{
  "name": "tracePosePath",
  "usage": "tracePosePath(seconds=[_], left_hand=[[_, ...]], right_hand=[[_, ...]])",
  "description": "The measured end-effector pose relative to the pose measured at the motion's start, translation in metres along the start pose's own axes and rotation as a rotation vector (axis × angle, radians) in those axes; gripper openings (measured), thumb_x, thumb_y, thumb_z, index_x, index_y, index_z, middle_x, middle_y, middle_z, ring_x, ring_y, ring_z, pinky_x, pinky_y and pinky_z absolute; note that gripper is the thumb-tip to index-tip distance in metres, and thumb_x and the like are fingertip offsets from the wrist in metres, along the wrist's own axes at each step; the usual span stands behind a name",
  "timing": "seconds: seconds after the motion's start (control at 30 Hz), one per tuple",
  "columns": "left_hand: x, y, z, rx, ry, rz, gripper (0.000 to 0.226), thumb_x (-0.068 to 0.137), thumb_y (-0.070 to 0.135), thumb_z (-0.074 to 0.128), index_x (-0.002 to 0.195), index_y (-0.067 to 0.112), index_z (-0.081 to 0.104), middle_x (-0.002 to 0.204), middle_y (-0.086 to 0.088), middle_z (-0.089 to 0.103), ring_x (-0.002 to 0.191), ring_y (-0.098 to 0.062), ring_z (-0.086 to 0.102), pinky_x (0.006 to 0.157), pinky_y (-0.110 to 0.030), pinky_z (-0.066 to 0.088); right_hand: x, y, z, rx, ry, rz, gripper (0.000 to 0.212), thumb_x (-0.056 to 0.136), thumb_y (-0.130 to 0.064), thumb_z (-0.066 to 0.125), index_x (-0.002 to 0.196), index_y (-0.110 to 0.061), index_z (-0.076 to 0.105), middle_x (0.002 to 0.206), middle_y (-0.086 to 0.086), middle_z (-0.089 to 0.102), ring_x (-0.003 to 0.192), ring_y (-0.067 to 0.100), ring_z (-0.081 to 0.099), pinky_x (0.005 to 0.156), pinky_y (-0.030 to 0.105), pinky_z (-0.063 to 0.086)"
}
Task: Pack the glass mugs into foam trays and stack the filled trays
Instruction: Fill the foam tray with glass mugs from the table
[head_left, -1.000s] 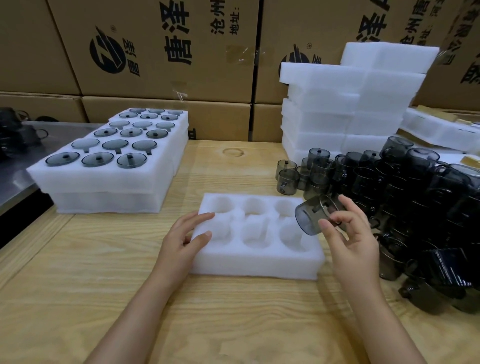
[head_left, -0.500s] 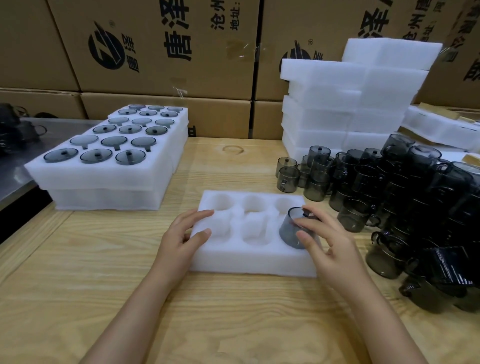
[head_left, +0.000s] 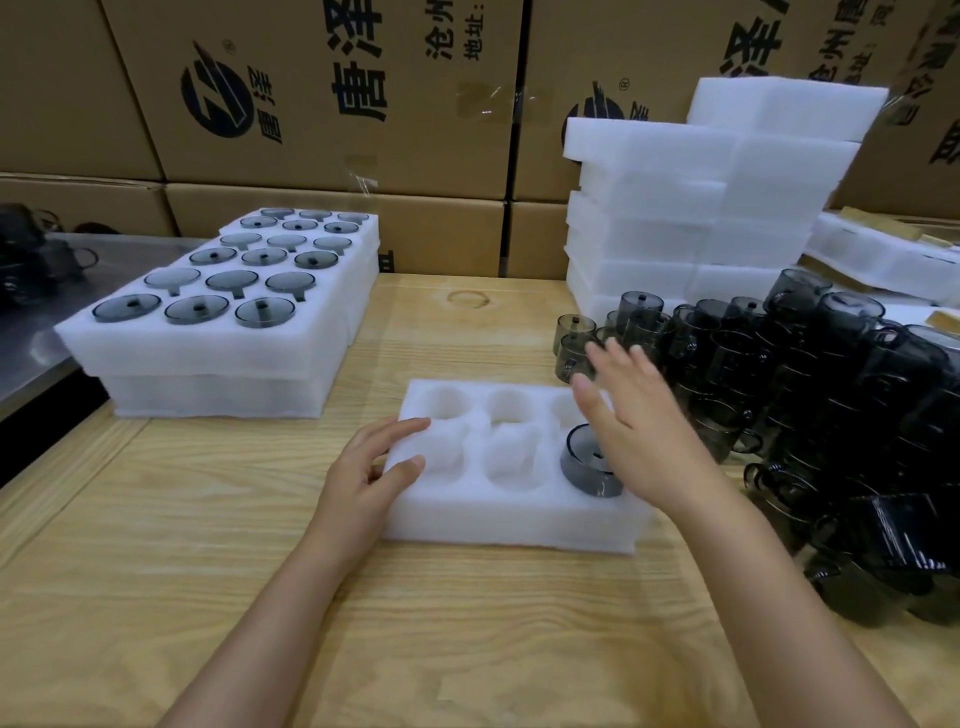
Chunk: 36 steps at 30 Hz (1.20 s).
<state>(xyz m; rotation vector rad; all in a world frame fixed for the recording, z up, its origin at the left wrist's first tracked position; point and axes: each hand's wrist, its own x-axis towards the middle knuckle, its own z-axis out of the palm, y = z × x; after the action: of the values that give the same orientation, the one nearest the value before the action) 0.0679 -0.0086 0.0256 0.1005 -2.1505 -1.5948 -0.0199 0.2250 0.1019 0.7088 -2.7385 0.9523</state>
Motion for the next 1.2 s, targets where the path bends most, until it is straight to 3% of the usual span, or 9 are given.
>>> tracePosePath(seconds=[0.13, 0.2, 0.3, 0.47, 0.57, 0.67, 0.83, 1.03, 1.2], left_hand=[[0.0, 0.0, 0.0, -0.004, -0.001, 0.0, 0.038, 0.072, 0.029, 0.058, 0.109, 0.034, 0.066, 0.129, 0.006, 0.056, 0.118, 0.014, 0.042, 0.082, -0.001, 0.035], [0.0, 0.0, 0.001, -0.005, 0.0, 0.002, 0.037, 0.072, 0.029, 0.057, 0.108, 0.034, 0.065, 0.128, 0.007, 0.056, 0.118, 0.013, 0.043, 0.082, -0.001, 0.034], [-0.001, 0.0, 0.001, -0.001, 0.002, 0.005, 0.037, 0.073, 0.028, 0.056, 0.109, 0.034, 0.064, 0.128, 0.006, 0.057, 0.118, 0.009, 0.045, 0.083, -0.002, 0.034], [0.0, -0.001, 0.002, -0.002, -0.001, 0.025, 0.035, 0.075, 0.029, 0.056, 0.108, 0.035, 0.064, 0.126, 0.006, 0.058, 0.118, 0.004, 0.047, 0.085, -0.003, 0.034], [0.001, 0.0, 0.001, -0.008, -0.003, 0.026, 0.033, 0.076, 0.03, 0.054, 0.107, 0.034, 0.064, 0.125, 0.006, 0.058, 0.12, -0.003, 0.048, 0.086, -0.002, 0.033], [0.001, -0.001, 0.001, -0.067, 0.016, 0.007, 0.032, 0.079, 0.03, 0.049, 0.107, 0.029, 0.065, 0.123, 0.006, 0.06, 0.119, -0.001, 0.049, 0.091, -0.002, 0.031], [0.002, -0.004, 0.001, -0.136, 0.054, -0.037, 0.037, 0.082, 0.034, 0.046, 0.112, 0.023, 0.066, 0.126, 0.006, 0.062, 0.12, -0.004, 0.051, 0.096, -0.012, 0.033], [0.003, -0.005, 0.001, -0.149, 0.057, -0.055, 0.037, 0.08, 0.034, 0.05, 0.111, 0.023, 0.067, 0.123, 0.004, 0.062, 0.112, 0.0, 0.054, 0.087, -0.006, 0.036], [0.002, -0.005, 0.001, -0.137, 0.055, -0.07, 0.034, 0.077, 0.035, 0.053, 0.108, 0.031, 0.066, 0.116, 0.004, 0.062, 0.095, -0.011, 0.052, 0.082, -0.015, 0.037]], right_hand=[[0.018, 0.004, 0.028, -0.315, -0.38, 0.091, 0.06, 0.097, -0.055, 0.011, 0.151, -0.031, 0.005, 0.159, -0.005, -0.01, 0.145, 0.018, -0.015, 0.115, 0.043, -0.006], [0.016, 0.012, 0.038, -0.357, -0.418, 0.119, 0.06, 0.094, -0.06, 0.007, 0.149, -0.038, -0.001, 0.157, -0.012, -0.014, 0.143, 0.014, -0.021, 0.113, 0.046, -0.015], [0.015, 0.016, 0.04, -0.41, -0.396, 0.13, 0.061, 0.092, -0.063, 0.005, 0.148, -0.042, -0.002, 0.156, -0.015, -0.015, 0.143, 0.014, -0.023, 0.107, 0.052, -0.022], [0.012, 0.013, 0.039, -0.309, -0.337, 0.116, 0.062, 0.093, -0.062, 0.014, 0.149, -0.035, 0.011, 0.159, -0.012, -0.003, 0.146, 0.016, -0.011, 0.114, 0.049, -0.01], [0.008, 0.017, 0.031, 0.0, 0.06, 0.156, 0.047, 0.098, -0.043, 0.034, 0.135, -0.016, 0.044, 0.146, 0.003, 0.039, 0.136, 0.023, 0.033, 0.109, 0.039, 0.025], [0.0, 0.039, 0.013, -0.087, 0.397, 0.323, 0.04, 0.097, -0.031, 0.041, 0.129, -0.01, 0.049, 0.137, 0.006, 0.046, 0.117, 0.03, 0.049, 0.092, 0.04, 0.04], [-0.004, 0.068, 0.0, -0.473, 0.115, 0.558, 0.036, 0.097, -0.024, 0.036, 0.128, -0.006, 0.045, 0.131, 0.016, 0.047, 0.116, 0.037, 0.046, 0.084, 0.042, 0.042], [0.003, 0.066, -0.001, -0.542, 0.121, 0.5, 0.036, 0.095, -0.032, 0.048, 0.117, -0.004, 0.05, 0.121, 0.017, 0.053, 0.111, 0.036, 0.05, 0.081, 0.041, 0.044], [0.0, 0.064, 0.004, -0.529, 0.136, 0.472, 0.045, 0.091, -0.039, 0.057, 0.113, 0.0, 0.054, 0.139, 0.015, 0.032, 0.112, 0.036, 0.047, 0.082, 0.043, 0.044]])
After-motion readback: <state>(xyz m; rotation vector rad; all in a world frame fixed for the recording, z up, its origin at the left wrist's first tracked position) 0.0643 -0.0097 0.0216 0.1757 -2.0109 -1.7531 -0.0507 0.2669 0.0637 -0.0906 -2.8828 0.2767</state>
